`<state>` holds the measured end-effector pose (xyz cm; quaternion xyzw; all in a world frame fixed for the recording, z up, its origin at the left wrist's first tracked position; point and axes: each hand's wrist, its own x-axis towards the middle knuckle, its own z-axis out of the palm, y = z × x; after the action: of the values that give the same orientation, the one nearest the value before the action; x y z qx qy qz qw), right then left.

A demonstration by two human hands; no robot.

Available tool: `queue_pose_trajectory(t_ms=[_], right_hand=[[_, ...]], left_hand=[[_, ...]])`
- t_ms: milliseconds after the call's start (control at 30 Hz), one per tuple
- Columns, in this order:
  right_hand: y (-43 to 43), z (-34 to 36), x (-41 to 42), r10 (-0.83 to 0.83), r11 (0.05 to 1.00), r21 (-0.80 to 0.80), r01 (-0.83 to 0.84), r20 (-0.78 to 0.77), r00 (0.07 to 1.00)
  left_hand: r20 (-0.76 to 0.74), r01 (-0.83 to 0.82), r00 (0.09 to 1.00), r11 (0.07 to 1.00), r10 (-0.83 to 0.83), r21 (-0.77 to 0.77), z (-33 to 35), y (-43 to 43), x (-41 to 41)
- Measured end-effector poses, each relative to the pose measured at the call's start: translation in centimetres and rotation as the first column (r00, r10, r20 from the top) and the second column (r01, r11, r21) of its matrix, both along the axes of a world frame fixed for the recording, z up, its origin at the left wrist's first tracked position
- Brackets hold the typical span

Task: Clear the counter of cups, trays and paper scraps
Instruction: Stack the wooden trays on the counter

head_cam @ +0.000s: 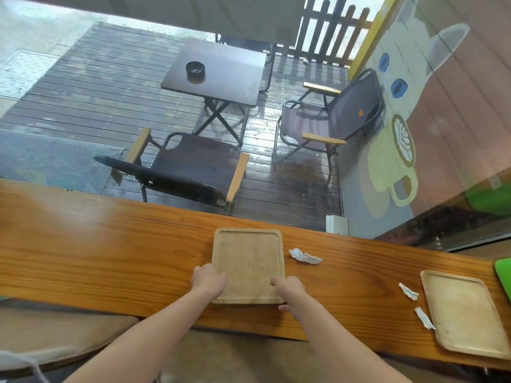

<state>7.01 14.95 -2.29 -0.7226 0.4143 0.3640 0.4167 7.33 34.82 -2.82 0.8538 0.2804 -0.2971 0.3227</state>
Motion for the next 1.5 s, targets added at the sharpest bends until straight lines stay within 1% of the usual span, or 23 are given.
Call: queue_pose_trajectory(t_ms=[167,300,533,633,800,900,1000,1067,1133,1200,1267,1333,1433,1500], right_hand=[[0.0,0.0,0.1,-0.01,0.999,0.045,0.011,-0.009,1.0],[-0.4,-0.1,0.1,-0.025,0.998,0.065,0.026,-0.019,0.999],[-1.3,-0.4,-0.2,-0.071,0.978,0.192,0.078,-0.042,0.997],[-1.4,-0.4,-0.3,-0.085,0.968,0.232,0.095,-0.054,0.995],[-1.9,-0.5,-0.7,-0.161,0.936,0.301,0.18,-0.087,0.983],[-2.1,-0.8,-1.0,-0.186,0.92,0.332,0.209,-0.098,0.978],[-2.0,-0.8,-1.2,-0.145,0.916,0.365,0.168,-0.092,0.985],[-2.0,-0.5,-1.2,-0.071,0.93,0.356,0.095,-0.08,0.994],[-2.5,0.0,-1.0,0.017,0.956,0.293,0.0,-0.054,0.998],[-3.6,0.6,-0.7,0.088,0.976,0.2,-0.089,0.011,0.996],[-5.4,1.6,-0.3,0.168,0.98,0.092,-0.175,0.087,0.982],[-7.9,3.0,-0.1,0.216,0.976,0.007,-0.219,0.143,0.966],[-12.0,4.9,-0.7,0.221,0.974,-0.087,-0.207,0.199,0.955],[-15.1,5.8,-1.7,0.21,0.972,-0.152,-0.179,0.227,0.951]], left_hand=[[-0.002,-0.011,1.0,1.0,0.011,-0.024,0.1,0.2,-0.1],[-0.052,-0.033,0.998,0.999,0.031,-0.036,0.4,0.4,0.1],[-0.132,-0.198,0.974,0.976,0.185,-0.094,0.5,1.0,0.7],[-0.146,-0.245,0.963,0.964,0.228,-0.108,0.6,1.0,0.6],[-0.133,-0.278,0.957,0.95,0.259,-0.144,0.7,0.9,0.9],[-0.146,-0.259,0.96,0.955,0.238,-0.146,0.9,0.7,0.9],[-0.15,-0.214,0.97,0.965,0.191,-0.152,1.3,0.4,1.3],[-0.125,-0.13,0.985,0.986,0.116,-0.109,2.0,-0.2,1.6],[-0.06,-0.008,0.998,0.999,0.006,-0.031,2.7,-1.3,1.8],[0.045,0.099,0.994,0.995,-0.1,0.025,3.2,-3.0,1.9],[0.12,0.207,0.97,0.978,-0.21,0.033,3.4,-5.4,2.3],[0.133,0.301,0.945,0.954,-0.3,0.012,3.6,-8.3,3.0],[0.138,0.429,0.895,0.903,-0.425,0.0,3.8,-13.2,3.7],[0.154,0.537,0.83,0.843,-0.536,0.041,4.1,-16.6,3.9]])
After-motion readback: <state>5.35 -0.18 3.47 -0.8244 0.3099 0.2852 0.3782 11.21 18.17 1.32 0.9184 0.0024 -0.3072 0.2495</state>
